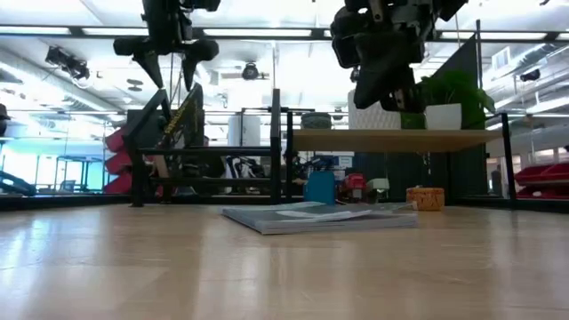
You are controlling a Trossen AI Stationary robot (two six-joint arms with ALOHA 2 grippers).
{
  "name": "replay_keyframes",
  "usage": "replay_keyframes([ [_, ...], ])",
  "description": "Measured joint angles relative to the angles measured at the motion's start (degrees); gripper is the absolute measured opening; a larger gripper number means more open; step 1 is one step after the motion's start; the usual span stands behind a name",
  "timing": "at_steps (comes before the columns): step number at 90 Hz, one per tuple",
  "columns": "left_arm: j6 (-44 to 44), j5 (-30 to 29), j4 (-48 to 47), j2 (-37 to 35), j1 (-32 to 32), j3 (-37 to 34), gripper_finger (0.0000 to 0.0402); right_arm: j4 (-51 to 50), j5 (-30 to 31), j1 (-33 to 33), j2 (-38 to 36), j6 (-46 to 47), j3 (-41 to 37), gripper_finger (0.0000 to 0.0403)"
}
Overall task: Stock shelves
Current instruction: Put the black book into the black book shelf
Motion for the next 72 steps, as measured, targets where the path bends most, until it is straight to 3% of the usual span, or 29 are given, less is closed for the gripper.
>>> replay_keyframes([
  [23,4.58,-3.08,2.21,4.32,3.38,0.0,0.0263,0.0,-0.07,0.0,0.0,0.04,0.0,0.0],
  [36,8.12,-3.14,4.44,7.27,4.88,0.0,0.0236,0.0,-0.58,0.04,0.0,0.53,0.0,0.0],
  [51,10.37,-2.86,4.13,8.53,6.05,0.0,0.0165,0.0,-1.36,0.07,0.0,0.59,0.0,0.0],
  [72,16.27,-4.61,4.75,7.98,6.42,0.33,0.003,0.0,-1.66,0.39,0.0,0.59,0.0,0.0],
])
